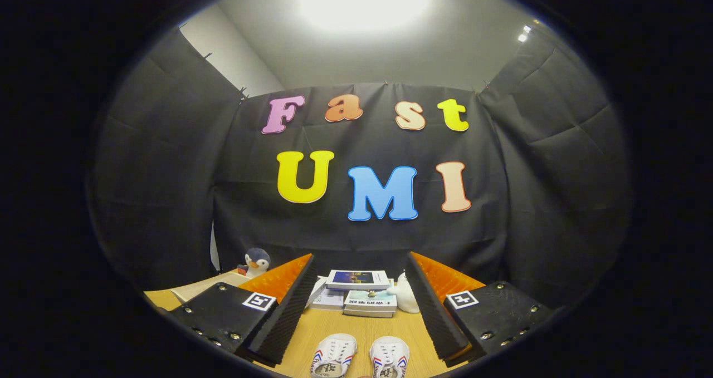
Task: Open the storage box then place both shoes into the box .Put the left shoe in first, then the right shoe, with the right side of both shoes facing outward in a uniform manner.
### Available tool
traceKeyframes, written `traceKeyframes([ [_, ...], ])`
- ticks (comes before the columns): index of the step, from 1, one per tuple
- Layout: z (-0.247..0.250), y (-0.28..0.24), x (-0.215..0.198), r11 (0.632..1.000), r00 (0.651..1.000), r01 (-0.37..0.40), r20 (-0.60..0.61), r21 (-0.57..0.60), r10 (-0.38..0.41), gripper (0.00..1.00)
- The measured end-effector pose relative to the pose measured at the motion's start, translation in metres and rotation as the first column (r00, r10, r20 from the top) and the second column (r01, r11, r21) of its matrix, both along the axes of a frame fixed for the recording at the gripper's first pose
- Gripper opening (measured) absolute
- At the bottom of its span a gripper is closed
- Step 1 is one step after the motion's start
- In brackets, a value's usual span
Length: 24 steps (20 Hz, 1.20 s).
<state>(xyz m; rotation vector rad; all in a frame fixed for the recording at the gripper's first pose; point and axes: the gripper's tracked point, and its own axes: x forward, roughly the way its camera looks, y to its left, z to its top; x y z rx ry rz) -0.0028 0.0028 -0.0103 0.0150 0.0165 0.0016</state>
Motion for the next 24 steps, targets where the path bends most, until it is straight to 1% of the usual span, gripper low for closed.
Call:
traceKeyframes([
  [4,-0.009,0.012,0.000,0.999,0.999,-0.035,-0.025,0.034,0.036,0.96],
  [7,-0.018,0.027,-0.001,0.991,0.994,-0.085,-0.058,0.101,0.091,0.96],
  [10,-0.033,0.037,-0.001,0.982,0.988,-0.103,-0.096,0.157,0.119,0.96],
  [13,-0.050,0.051,0.001,0.966,0.977,-0.126,-0.141,0.224,0.160,0.98],
  [17,-0.078,0.075,0.001,0.925,0.947,-0.150,-0.219,0.350,0.236,0.98],
  [20,-0.100,0.092,0.001,0.886,0.916,-0.142,-0.280,0.442,0.287,0.98],
  [22,-0.114,0.106,-0.002,0.850,0.888,-0.138,-0.317,0.508,0.333,0.98],
  [24,-0.126,0.119,-0.003,0.804,0.858,-0.127,-0.342,0.581,0.383,0.98],
])
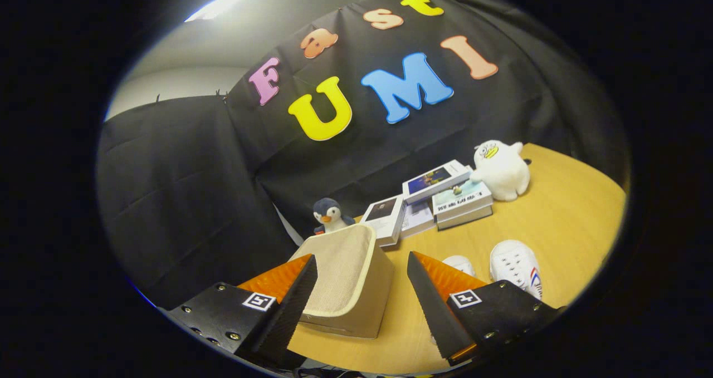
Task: Open the storage box then place both shoes into the box .Put the left shoe in first, then the right shoe, with the right side of both shoes facing outward in a uniform manner.
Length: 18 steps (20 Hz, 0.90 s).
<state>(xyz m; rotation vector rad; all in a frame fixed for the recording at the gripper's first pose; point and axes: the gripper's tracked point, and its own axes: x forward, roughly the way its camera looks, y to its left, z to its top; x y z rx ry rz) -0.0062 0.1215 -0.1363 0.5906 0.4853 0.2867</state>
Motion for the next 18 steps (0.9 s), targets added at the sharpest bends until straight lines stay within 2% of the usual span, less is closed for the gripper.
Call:
traceKeyframes([
  [6,-0.029,0.025,0.002,0.981,0.987,-0.008,-0.153,0.194,0.038,0.98],
  [11,-0.050,0.051,0.002,0.931,0.960,0.007,-0.264,0.364,0.096,0.96],
  [18,-0.069,0.073,-0.001,0.877,0.918,0.030,-0.360,0.479,0.166,0.95],
])
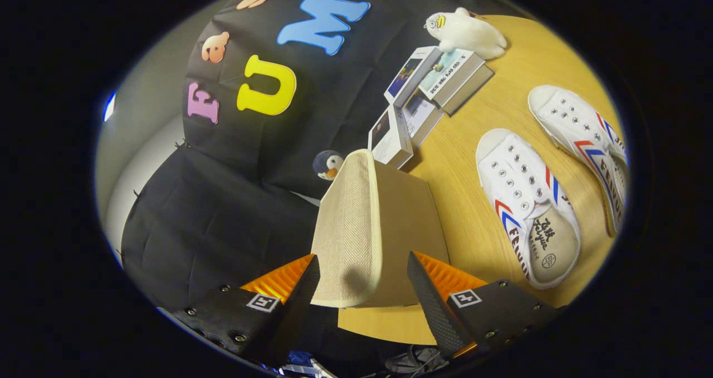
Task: Open the storage box then place both shoes into the box .Put the left shoe in first, then the right shoe, with the right side of both shoes facing outward in a uniform manner.
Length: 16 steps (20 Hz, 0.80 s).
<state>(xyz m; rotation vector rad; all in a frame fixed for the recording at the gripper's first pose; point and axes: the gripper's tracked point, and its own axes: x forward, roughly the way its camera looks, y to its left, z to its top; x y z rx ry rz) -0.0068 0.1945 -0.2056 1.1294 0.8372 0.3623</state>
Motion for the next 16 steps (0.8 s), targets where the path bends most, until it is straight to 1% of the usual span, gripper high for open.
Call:
traceKeyframes([
  [1,-0.001,0.003,-0.001,1.000,1.000,-0.006,-0.013,0.011,0.006,0.95],
  [2,-0.004,0.004,0.000,1.000,1.000,-0.011,-0.026,0.019,0.011,0.83],
  [3,-0.005,0.009,-0.004,0.999,0.999,-0.023,-0.041,0.031,0.024,0.77],
  [5,-0.006,0.016,-0.007,0.998,0.996,-0.053,-0.067,0.045,0.056,0.77],
  [7,-0.006,0.014,-0.004,0.998,0.996,-0.042,-0.079,0.050,0.046,0.54],
  [8,-0.005,0.017,-0.004,0.997,0.994,-0.055,-0.086,0.056,0.060,0.43],
  [10,0.002,0.009,-0.007,0.997,0.995,-0.074,-0.067,0.038,0.077,0.43],
  [11,0.001,0.013,0.005,0.999,0.997,-0.028,-0.065,0.023,0.029,0.24],
  [12,0.008,0.011,0.001,0.998,0.997,-0.050,-0.058,0.025,0.051,0.04],
  [14,0.013,0.013,0.000,0.996,0.995,-0.092,-0.045,-0.017,0.091,0.05],
  [16,0.037,0.018,0.004,0.995,0.995,-0.100,-0.002,-0.016,0.100,0.04],
])
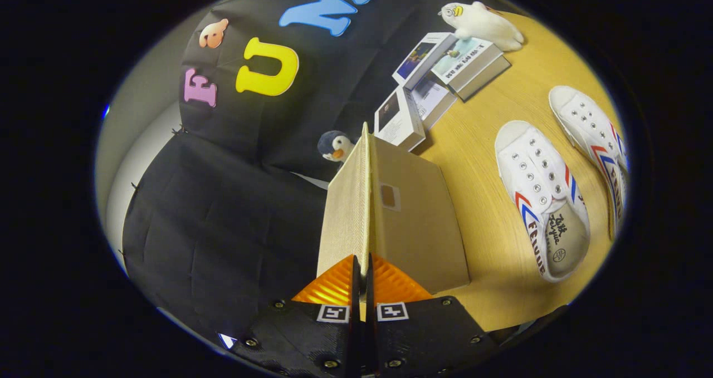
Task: Open the storage box then place both shoes into the box .Put the left shoe in first, then the right shoe, with the right side of both shoes facing outward in a uniform manner.
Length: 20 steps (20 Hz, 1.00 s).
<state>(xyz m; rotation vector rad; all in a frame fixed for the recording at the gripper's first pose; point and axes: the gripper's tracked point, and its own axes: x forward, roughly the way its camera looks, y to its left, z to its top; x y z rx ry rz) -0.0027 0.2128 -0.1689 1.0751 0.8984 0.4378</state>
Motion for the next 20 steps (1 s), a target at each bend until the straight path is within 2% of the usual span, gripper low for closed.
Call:
traceKeyframes([
  [5,0.063,0.020,0.012,0.999,0.992,-0.036,0.119,-0.003,0.036,0.04],
  [9,0.097,0.050,0.017,0.995,0.974,-0.083,0.207,-0.058,0.093,0.05],
  [20,0.146,0.152,0.025,0.972,0.914,-0.177,0.339,-0.157,0.221,0.05],
])
